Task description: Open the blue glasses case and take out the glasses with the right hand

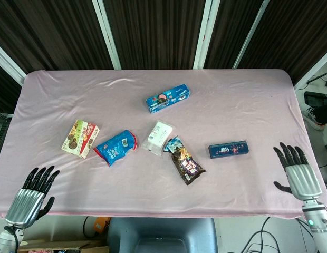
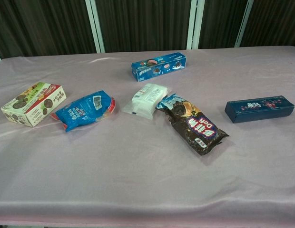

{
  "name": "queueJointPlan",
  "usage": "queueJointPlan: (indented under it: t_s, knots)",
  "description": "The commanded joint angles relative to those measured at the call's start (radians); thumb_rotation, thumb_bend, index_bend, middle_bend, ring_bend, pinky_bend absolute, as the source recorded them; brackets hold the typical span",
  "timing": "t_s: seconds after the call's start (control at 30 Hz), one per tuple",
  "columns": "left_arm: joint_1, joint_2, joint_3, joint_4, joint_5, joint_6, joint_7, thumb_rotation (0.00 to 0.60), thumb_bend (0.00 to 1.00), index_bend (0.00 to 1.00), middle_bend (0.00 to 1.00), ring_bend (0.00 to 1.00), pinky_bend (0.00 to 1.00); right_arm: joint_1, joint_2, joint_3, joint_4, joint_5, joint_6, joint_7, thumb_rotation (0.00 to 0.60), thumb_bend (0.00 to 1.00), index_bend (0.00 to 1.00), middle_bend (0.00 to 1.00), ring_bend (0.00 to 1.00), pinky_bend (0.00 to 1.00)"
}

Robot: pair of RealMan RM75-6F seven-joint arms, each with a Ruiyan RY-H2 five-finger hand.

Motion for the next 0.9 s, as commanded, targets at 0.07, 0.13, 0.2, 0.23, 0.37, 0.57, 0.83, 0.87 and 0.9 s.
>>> queueJointPlan:
  t_s: [0.07, 0.13, 0.2, 0.23, 0.37, 0.57, 0.83, 0.87, 0.9]
  knots:
    - [-0.003, -0.001, -0.005, -0.002, -0.01, -0.007, 0.002, 0.6, 0.41, 0.0, 0.0, 0.0, 0.0, 0.138, -0.117, 0.044, 0.206, 0.022, -0.168, 0.013, 0.6, 0.27, 0.28, 0.0, 0.0, 0.0]
    - [-0.004, -0.001, -0.007, -0.004, -0.017, -0.01, 0.003, 0.6, 0.41, 0.0, 0.0, 0.0, 0.0, 0.17, -0.148, 0.047, 0.262, 0.024, -0.21, 0.034, 0.6, 0.28, 0.32, 0.0, 0.0, 0.0]
    - [-0.004, 0.0, -0.007, -0.006, -0.02, -0.012, 0.004, 0.6, 0.41, 0.0, 0.0, 0.0, 0.0, 0.191, -0.166, 0.048, 0.295, 0.026, -0.237, 0.049, 0.6, 0.29, 0.36, 0.0, 0.0, 0.0]
    - [-0.005, 0.0, -0.008, -0.007, -0.021, -0.013, 0.005, 0.6, 0.41, 0.0, 0.0, 0.0, 0.0, 0.202, -0.177, 0.048, 0.314, 0.025, -0.247, 0.056, 0.6, 0.29, 0.37, 0.0, 0.0, 0.0]
    - [-0.006, -0.002, -0.006, -0.007, -0.024, -0.018, 0.01, 0.6, 0.41, 0.0, 0.0, 0.0, 0.0, 0.228, -0.196, 0.044, 0.351, 0.019, -0.269, 0.068, 0.6, 0.33, 0.41, 0.0, 0.0, 0.0]
    - [-0.007, -0.004, -0.005, -0.011, -0.025, -0.021, 0.021, 0.6, 0.41, 0.0, 0.0, 0.0, 0.0, 0.266, -0.212, 0.047, 0.363, 0.028, -0.311, 0.062, 0.6, 0.38, 0.44, 0.0, 0.0, 0.0]
    - [-0.007, -0.005, -0.007, -0.012, -0.03, -0.019, 0.024, 0.6, 0.41, 0.0, 0.0, 0.0, 0.0, 0.304, -0.232, 0.053, 0.371, 0.058, -0.365, 0.024, 0.6, 0.44, 0.44, 0.0, 0.0, 0.0]
    - [-0.007, -0.005, -0.007, -0.012, -0.03, -0.019, 0.023, 0.6, 0.41, 0.0, 0.0, 0.0, 0.0, 0.306, -0.233, 0.052, 0.372, 0.061, -0.369, 0.021, 0.6, 0.44, 0.44, 0.0, 0.0, 0.0]
    - [-0.007, -0.004, -0.007, -0.012, -0.031, -0.019, 0.023, 0.6, 0.41, 0.0, 0.0, 0.0, 0.0, 0.307, -0.234, 0.051, 0.372, 0.063, -0.372, 0.017, 0.6, 0.44, 0.44, 0.0, 0.0, 0.0]
